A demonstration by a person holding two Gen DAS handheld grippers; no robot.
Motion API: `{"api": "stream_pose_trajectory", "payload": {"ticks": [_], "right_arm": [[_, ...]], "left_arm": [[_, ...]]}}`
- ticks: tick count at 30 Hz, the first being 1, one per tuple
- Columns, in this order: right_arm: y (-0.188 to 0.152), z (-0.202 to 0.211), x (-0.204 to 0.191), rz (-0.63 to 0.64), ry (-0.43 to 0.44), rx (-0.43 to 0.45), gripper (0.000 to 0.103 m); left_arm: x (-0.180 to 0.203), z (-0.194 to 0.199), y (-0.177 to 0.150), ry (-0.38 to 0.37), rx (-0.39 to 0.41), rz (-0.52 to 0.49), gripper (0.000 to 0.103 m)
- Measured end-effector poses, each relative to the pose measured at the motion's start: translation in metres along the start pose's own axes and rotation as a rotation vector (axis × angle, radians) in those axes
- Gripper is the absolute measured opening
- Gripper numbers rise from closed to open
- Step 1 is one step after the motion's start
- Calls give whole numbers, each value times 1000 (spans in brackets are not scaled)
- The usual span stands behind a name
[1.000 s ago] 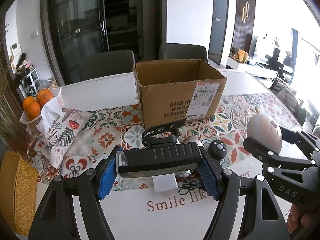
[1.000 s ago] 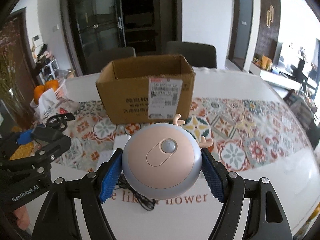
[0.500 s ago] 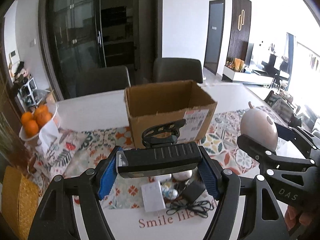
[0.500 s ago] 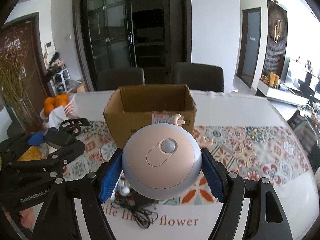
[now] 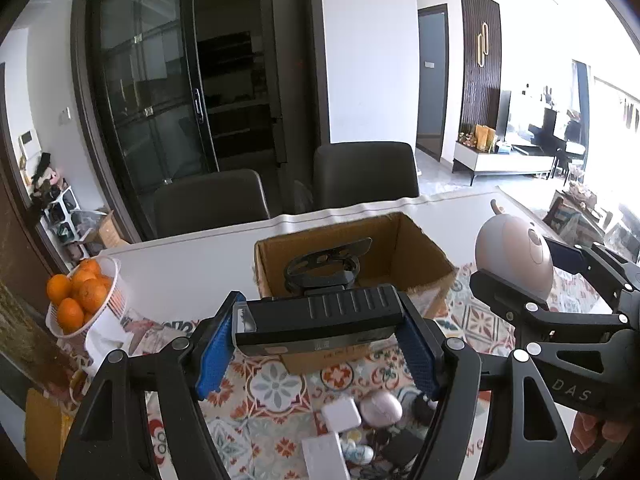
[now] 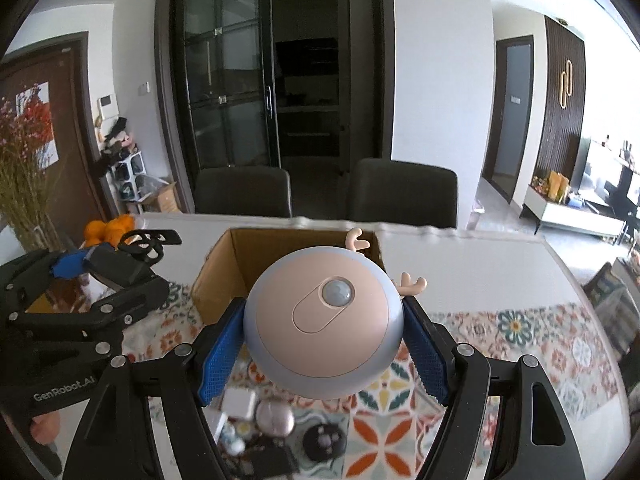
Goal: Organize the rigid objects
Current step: 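Carry both held items into the cardboard box and open both tools, then withdraw both open tools from the box back toward the table items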
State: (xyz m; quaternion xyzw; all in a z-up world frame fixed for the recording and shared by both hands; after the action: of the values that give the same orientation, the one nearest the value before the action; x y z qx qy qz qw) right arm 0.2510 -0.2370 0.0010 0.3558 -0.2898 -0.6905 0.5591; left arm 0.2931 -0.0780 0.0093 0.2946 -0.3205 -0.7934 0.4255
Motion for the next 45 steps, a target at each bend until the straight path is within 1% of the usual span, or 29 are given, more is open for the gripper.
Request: {"api": "stream_pose_trajectory", "payload": {"ticks": [5, 11, 18, 28, 30, 31, 34, 36, 37, 38, 39, 41, 45], "right_arm": [[24, -26, 5, -3, 9, -14, 76], [40, -67, 11, 12, -3, -77, 76], [40, -107, 16, 38, -9, -149, 76], [39, -147, 21, 43, -12, -224, 76], [39, -152, 21, 42, -11, -232, 76], [39, -155, 21, 40, -10, -236, 76], [38, -161, 21, 39, -8, -248, 76], [37, -164, 21, 42, -9, -249, 76], [36, -165, 20, 42, -7, -253, 76], [35, -166, 19, 43, -7, -258, 77], [34, -166, 18, 44, -10, -262, 80], [34, -163, 16, 48, -33, -249, 85], [35, -151, 11, 67, -74, -203, 87]], "left_arm": [[-6, -27, 18, -6, -17, 3, 73], [-10, -65, 28, -34, -74, 5, 73], [-14, -107, 28, -78, -170, 5, 73], [-17, -142, 22, -101, -253, 4, 73], [-17, -145, 22, -95, -262, 1, 73], [-17, -146, 22, -89, -264, 2, 75], [-21, -148, 20, -61, -277, 1, 86], [-23, -145, 19, -35, -272, 0, 87], [-25, -144, 17, -25, -271, 6, 90], [-27, -142, 16, -9, -272, 14, 94], [-29, -140, 14, 12, -272, 23, 96], [-32, -138, 12, 36, -269, 32, 98], [-38, -128, 5, 71, -268, 52, 101]]}}
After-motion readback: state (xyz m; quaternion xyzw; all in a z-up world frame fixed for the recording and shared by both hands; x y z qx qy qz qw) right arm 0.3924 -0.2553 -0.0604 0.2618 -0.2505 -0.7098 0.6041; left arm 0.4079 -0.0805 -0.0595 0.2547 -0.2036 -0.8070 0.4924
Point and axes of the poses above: each gripper's, at about its wrist camera, not at the fingertips, and z roughly against the way its jaws point, x to its right, y to its top, the point moved 3 cm from there along -z, roughly the way its jaws point, and after that the axes turned 11 degrees about -z, right-handed, at the moved point
